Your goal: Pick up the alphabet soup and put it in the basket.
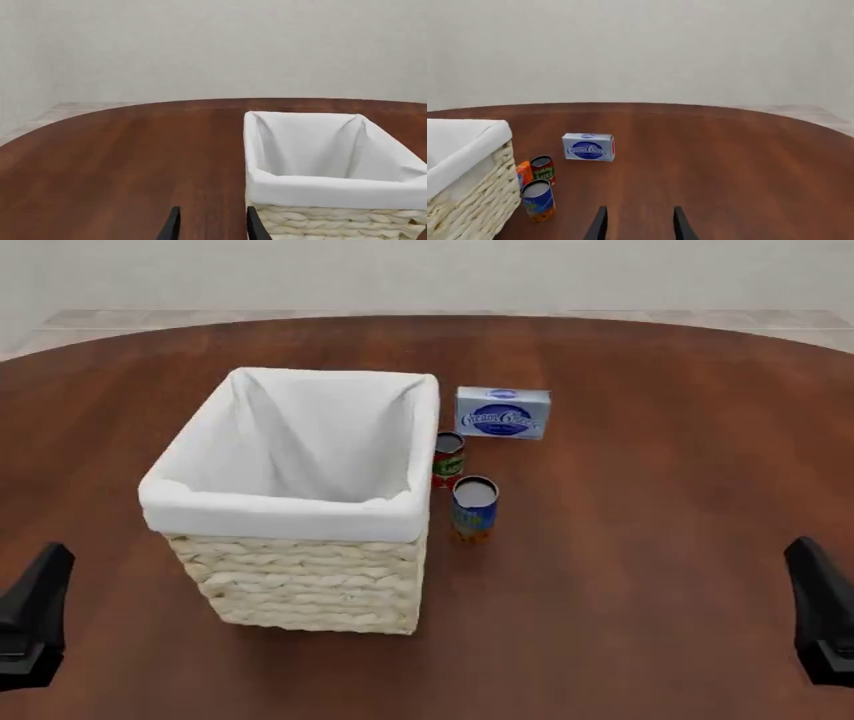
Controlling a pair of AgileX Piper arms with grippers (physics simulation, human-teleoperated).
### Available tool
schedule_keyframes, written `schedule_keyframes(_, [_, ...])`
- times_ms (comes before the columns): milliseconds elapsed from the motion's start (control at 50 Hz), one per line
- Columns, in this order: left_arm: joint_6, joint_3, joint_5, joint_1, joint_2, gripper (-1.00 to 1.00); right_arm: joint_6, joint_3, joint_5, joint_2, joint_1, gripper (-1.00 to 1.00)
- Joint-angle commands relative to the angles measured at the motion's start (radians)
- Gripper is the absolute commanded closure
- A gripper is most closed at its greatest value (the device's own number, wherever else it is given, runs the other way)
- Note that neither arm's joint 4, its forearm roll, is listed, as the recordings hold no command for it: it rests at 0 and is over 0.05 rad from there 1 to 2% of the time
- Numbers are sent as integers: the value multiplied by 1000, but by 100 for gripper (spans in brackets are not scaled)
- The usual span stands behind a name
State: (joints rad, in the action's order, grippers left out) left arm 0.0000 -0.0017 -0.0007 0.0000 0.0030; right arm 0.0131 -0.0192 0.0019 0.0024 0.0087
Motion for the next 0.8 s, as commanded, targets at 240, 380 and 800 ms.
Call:
schedule_keyframes(240, [0,-3,-1,0,5,-100,-17,12,16,3,-15,-100])
schedule_keyframes(380, [0,-3,-1,0,5,-100,-19,2,24,-1,-16,-100])
schedule_keyframes(800, [0,-3,-1,0,5,-100,-58,-179,77,150,28,-100])
